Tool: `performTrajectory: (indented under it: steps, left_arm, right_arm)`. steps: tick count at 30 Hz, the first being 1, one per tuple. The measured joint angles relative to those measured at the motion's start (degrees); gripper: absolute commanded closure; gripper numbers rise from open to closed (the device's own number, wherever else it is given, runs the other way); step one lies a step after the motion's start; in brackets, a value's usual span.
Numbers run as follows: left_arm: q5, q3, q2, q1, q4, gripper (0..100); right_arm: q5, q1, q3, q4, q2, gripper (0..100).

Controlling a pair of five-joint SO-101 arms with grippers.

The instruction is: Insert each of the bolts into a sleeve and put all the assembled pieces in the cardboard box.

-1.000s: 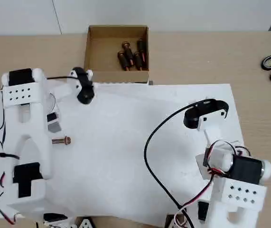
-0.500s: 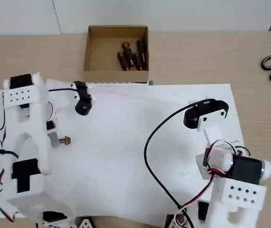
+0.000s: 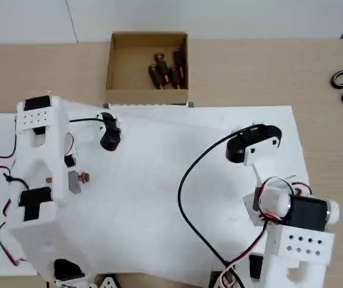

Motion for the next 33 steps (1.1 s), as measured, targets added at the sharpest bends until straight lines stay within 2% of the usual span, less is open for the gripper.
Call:
performTrajectory:
  steps: [12, 17, 24, 33]
  left_arm:
    - [0.0, -9.85, 11.96, 0.0, 0.09, 83]
    - [0.0, -10.99, 13.63, 0.18, 0.44, 92]
    - [0.0, -11.16, 14.24, 0.26, 0.7, 99]
    - [2.29, -10.37, 10.37, 1.23, 0.35, 100]
  right_arm:
    - [0.09, -0.44, 0.0, 0.0, 0.0, 99.5]
    - [0.09, -0.53, 0.0, 0.0, 0.0, 99.5]
    - [0.09, -0.53, 0.0, 0.0, 0.0, 99.5]
    - [0.09, -0.44, -3.87, 0.0, 0.0, 99.5]
